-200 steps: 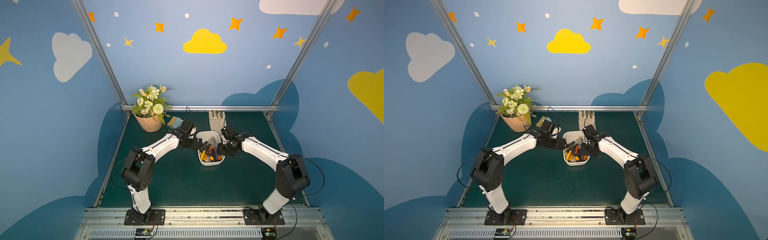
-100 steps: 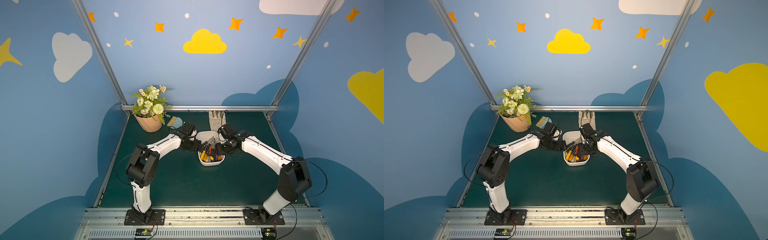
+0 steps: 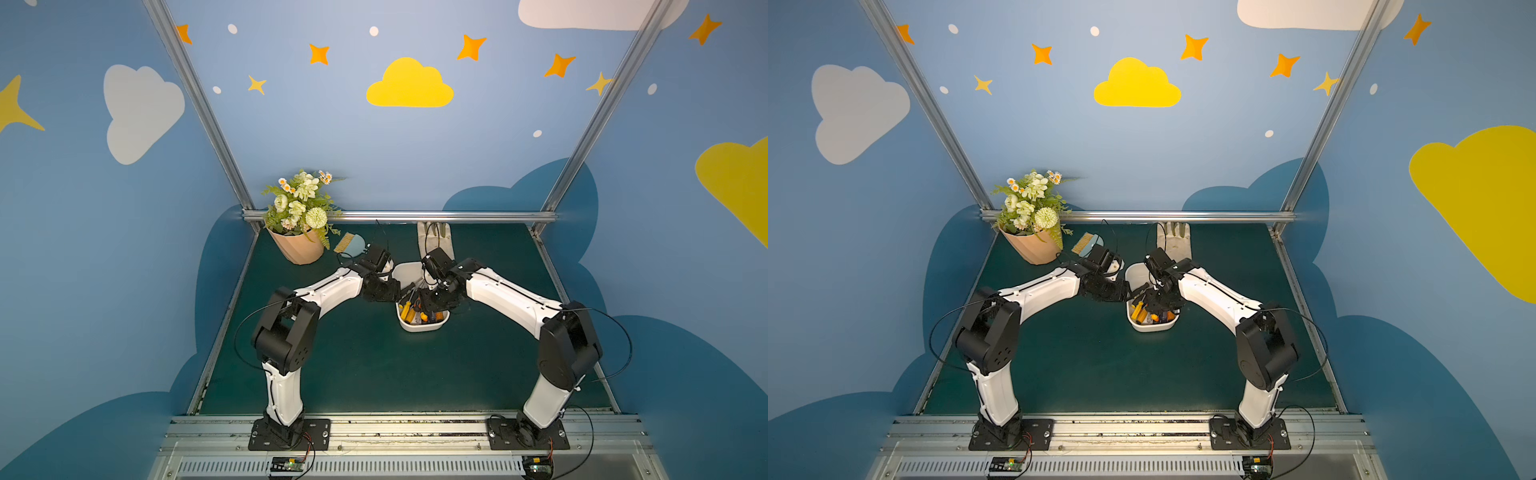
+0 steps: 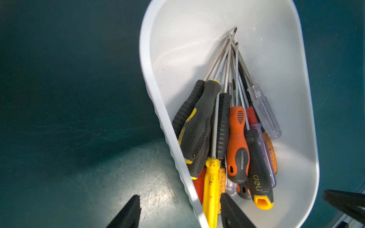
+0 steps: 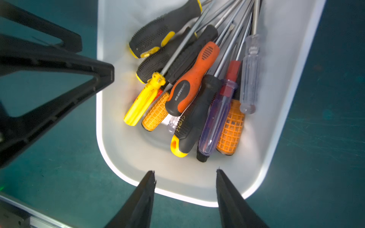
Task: Take out the screwdriver from the storage box
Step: Move the storage box to the center of the board, then adjust the screwdriver in the storage box.
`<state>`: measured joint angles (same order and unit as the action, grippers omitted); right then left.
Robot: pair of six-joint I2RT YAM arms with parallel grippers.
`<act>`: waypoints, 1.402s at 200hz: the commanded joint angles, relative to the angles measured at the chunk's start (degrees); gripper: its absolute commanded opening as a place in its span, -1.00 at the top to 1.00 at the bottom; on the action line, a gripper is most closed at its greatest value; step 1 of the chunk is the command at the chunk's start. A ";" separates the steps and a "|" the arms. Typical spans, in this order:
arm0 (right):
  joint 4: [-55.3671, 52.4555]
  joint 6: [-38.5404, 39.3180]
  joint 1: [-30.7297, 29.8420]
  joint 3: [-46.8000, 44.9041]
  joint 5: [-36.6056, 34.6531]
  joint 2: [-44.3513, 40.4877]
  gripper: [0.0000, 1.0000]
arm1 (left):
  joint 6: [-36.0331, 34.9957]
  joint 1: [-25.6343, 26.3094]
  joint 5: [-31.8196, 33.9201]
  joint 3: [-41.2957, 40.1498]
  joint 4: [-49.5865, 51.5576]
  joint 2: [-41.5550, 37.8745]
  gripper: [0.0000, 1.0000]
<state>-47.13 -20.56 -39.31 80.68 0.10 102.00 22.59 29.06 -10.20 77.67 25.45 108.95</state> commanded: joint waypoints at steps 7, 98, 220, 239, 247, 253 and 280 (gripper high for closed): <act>-2.52 -2.16 -0.57 1.23 -1.58 1.46 -0.03 | 0.27 0.14 -1.11 0.97 0.00 1.35 -0.17; -2.15 -4.52 -0.62 1.19 -2.04 5.55 -0.01 | 0.93 0.21 -4.35 2.07 0.25 3.27 0.13; -0.77 -6.57 0.97 4.61 -2.27 11.14 0.08 | 2.53 0.21 -5.87 2.72 0.73 5.14 0.82; -0.77 -6.44 1.46 4.91 -2.32 11.55 0.14 | 2.80 0.21 -4.98 2.88 1.16 5.05 0.95; -0.77 -6.26 1.73 5.23 -2.14 11.77 0.19 | 2.81 0.21 -4.45 2.78 1.32 4.93 0.96; -0.77 -6.09 1.84 5.46 -1.93 11.95 0.22 | 2.90 0.21 -4.03 2.77 1.41 4.81 0.96; -0.78 -5.81 2.13 6.46 -0.76 12.69 0.40 | 3.93 0.21 -1.18 2.49 1.96 3.89 0.95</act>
<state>-48.03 -26.87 -38.09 85.54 -0.34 112.95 27.81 29.17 -14.76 80.09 24.80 112.68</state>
